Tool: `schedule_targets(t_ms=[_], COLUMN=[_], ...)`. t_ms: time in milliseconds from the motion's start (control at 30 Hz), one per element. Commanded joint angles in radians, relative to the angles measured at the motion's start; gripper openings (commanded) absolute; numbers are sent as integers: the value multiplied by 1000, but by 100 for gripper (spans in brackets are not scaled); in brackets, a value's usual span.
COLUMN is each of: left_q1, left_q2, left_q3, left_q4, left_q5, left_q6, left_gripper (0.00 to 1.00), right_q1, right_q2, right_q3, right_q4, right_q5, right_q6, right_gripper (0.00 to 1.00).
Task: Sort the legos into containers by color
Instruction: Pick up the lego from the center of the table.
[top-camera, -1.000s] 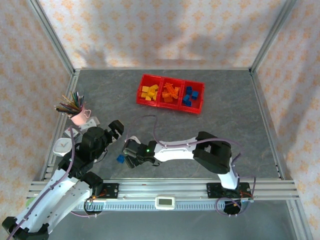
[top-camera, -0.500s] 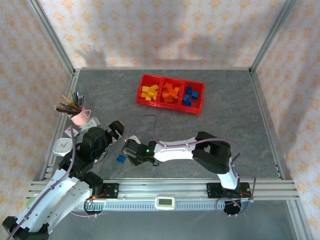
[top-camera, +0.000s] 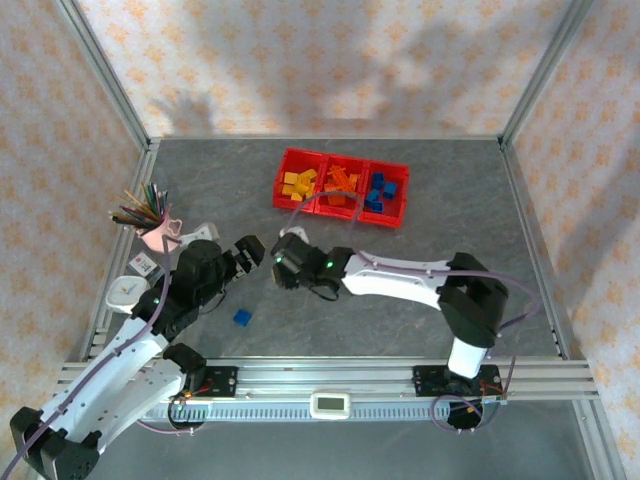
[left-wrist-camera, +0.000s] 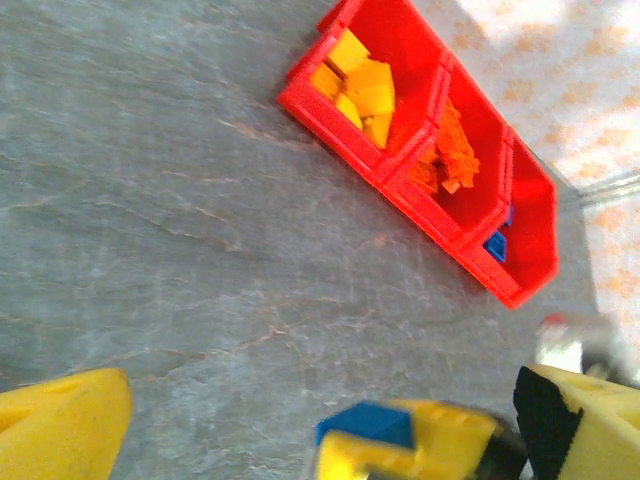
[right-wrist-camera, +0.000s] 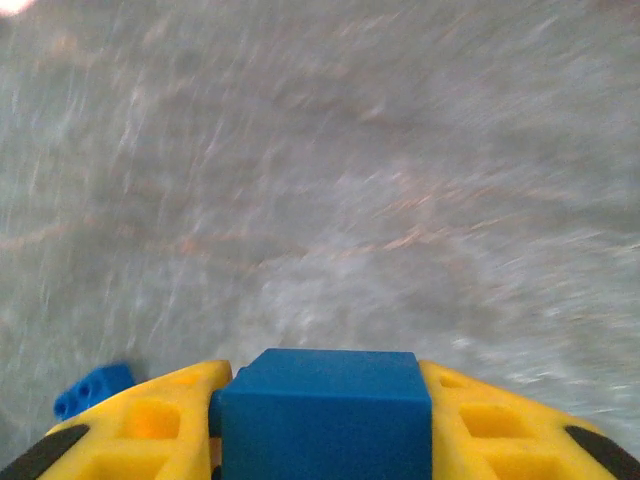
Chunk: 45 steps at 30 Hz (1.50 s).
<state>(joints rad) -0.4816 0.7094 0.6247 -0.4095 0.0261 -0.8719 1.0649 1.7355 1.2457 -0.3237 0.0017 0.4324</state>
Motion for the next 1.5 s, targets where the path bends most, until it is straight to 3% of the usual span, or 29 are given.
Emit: schedule_targets(t_ms=[0,367,733,967,1100,1267,1467], left_q1=[5,-16,-83,-85,-84,-84,-84], left_q2=[38,237,423,462,465,472,460], left_q3=[44,76,165,184,192,197,191], left_q4=[106,307,383,391,388,379,382], left_q5=[86,181,201,200,194,186,170], left_q6=[54,83,115,117,122,128,116], left_gripper=[99,99,99,99,99,99,99], right_q1=[-76,-401,-624,-693,-712,-712,-700], right_q2=[-64,-147,37,208,267,256,141], right_q3=[-39,-11,124,271,341,348,248], right_q4=[-67,-64,-7,-19,-50,-44,16], right_q5=[79,152,163,169,176,157,98], right_q6=[20,-57,-143,-167,-175,-195,-218], right_gripper=[35,36,36,37,46,60,66])
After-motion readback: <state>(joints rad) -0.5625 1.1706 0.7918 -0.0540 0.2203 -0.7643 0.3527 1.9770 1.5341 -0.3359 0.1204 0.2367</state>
